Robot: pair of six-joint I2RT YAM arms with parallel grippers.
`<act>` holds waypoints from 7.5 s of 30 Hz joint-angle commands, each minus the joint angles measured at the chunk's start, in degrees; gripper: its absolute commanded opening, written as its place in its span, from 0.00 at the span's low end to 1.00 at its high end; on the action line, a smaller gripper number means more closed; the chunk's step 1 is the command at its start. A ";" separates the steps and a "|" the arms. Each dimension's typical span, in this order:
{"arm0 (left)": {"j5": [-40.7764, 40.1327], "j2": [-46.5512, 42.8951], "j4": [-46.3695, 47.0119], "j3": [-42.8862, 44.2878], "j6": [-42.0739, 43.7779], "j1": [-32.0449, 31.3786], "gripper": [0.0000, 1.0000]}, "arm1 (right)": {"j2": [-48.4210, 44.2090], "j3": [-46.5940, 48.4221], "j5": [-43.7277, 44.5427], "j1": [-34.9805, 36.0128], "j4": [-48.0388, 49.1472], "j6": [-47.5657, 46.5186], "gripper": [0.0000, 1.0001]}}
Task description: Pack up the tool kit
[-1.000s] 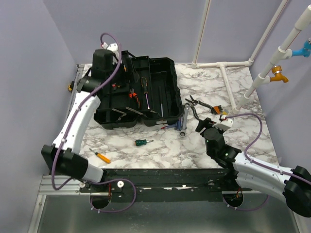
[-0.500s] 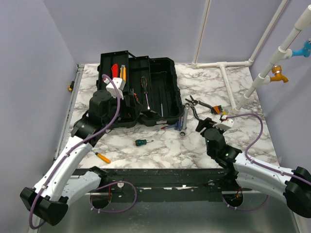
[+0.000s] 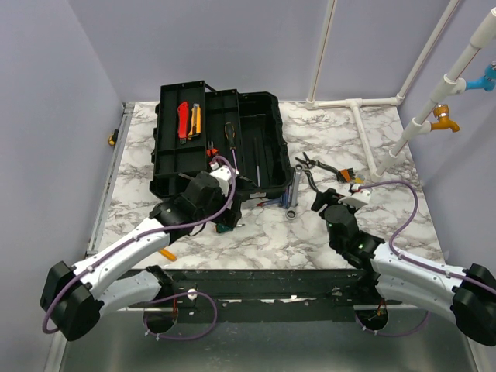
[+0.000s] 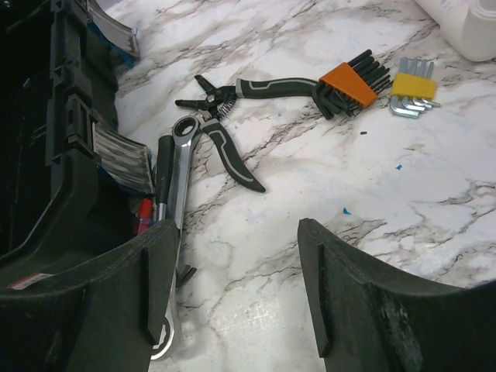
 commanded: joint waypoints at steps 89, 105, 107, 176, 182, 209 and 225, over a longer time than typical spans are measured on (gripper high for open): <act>9.79 31.19 -2.65 41.04 -11.02 6.30 0.00 | 1.03 1.01 0.69 -0.05 -0.23 1.25 0.70; 1.51 43.17 -6.99 52.77 -4.64 6.47 0.13 | 2.18 1.45 0.87 -0.05 -0.32 1.52 0.70; 1.25 42.88 -6.94 52.71 -4.31 6.48 0.19 | 2.43 1.54 0.97 -0.05 -0.33 1.49 0.70; -2.61 -22.31 37.18 -23.74 5.64 -5.00 0.84 | 46.70 17.61 -67.13 -26.83 13.42 13.85 0.05; -2.76 -21.96 37.00 -23.52 5.74 -5.01 0.84 | 42.90 18.29 -65.65 -27.46 8.20 14.41 0.01; -2.19 -22.44 38.06 -24.37 5.91 -5.04 0.84 | 17.63 38.88 -60.35 -27.52 -18.37 -4.75 0.01; -2.10 -22.37 38.06 -24.15 6.09 -5.20 0.84 | 48.10 70.26 -53.56 -16.97 -27.28 -10.54 0.01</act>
